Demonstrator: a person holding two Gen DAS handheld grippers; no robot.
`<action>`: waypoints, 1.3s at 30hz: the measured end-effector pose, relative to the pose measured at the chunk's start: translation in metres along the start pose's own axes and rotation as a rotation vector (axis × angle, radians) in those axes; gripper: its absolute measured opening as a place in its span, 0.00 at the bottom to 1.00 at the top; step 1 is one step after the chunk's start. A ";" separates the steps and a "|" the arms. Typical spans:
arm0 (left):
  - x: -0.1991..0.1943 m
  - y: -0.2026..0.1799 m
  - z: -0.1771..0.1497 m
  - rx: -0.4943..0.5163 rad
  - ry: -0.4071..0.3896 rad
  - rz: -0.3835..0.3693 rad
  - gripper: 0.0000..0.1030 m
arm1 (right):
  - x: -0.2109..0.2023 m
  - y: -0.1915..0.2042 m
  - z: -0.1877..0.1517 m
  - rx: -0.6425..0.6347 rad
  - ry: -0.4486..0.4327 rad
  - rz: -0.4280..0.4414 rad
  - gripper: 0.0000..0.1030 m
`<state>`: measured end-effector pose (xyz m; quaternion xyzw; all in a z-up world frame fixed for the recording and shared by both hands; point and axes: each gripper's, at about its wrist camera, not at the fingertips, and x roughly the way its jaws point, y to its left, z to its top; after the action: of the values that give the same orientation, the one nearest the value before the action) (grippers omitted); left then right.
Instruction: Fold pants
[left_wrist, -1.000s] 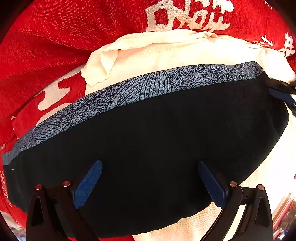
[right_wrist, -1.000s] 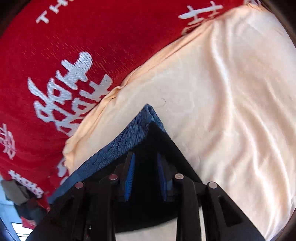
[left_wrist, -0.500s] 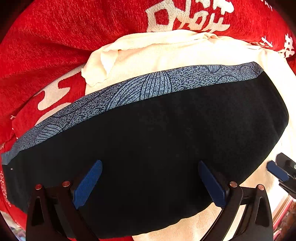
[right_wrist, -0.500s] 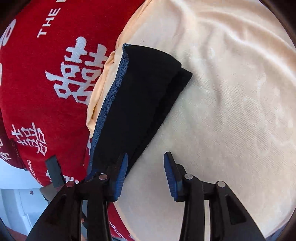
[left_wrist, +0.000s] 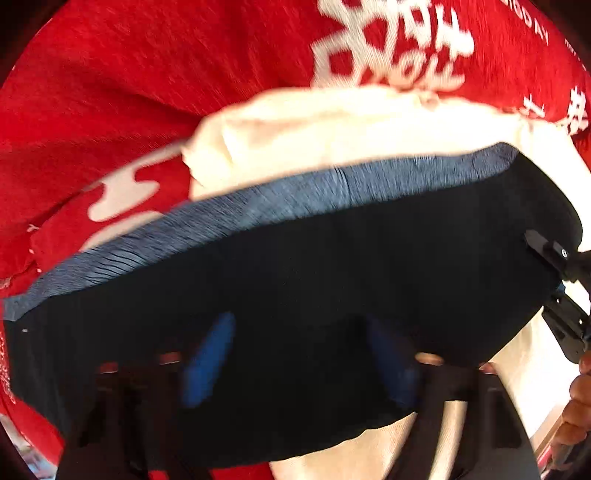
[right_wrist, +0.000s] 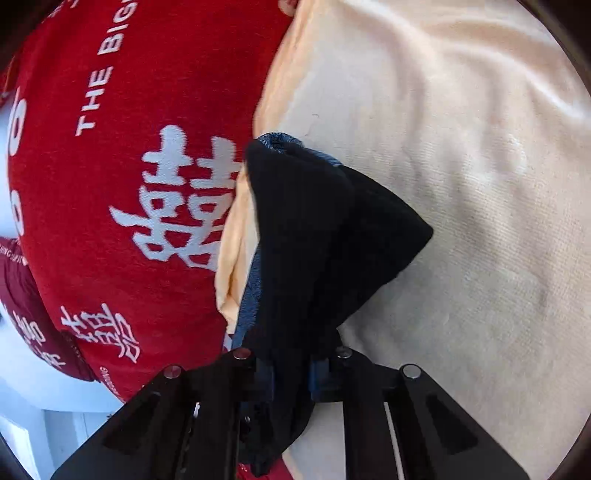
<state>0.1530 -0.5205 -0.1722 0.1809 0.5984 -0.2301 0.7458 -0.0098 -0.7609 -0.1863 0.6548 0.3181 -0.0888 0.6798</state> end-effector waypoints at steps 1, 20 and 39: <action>-0.005 0.003 0.000 -0.002 -0.020 0.004 0.69 | -0.004 0.009 -0.002 -0.033 0.005 0.002 0.13; -0.038 0.103 -0.039 -0.070 -0.045 -0.081 0.83 | 0.024 0.208 -0.135 -0.807 -0.003 -0.350 0.13; -0.062 0.321 -0.123 -0.343 0.009 0.112 0.83 | 0.187 0.209 -0.399 -1.547 0.210 -0.750 0.41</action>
<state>0.2219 -0.1792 -0.1405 0.0849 0.6213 -0.0819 0.7746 0.1230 -0.3017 -0.0907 -0.1350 0.5452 -0.0049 0.8274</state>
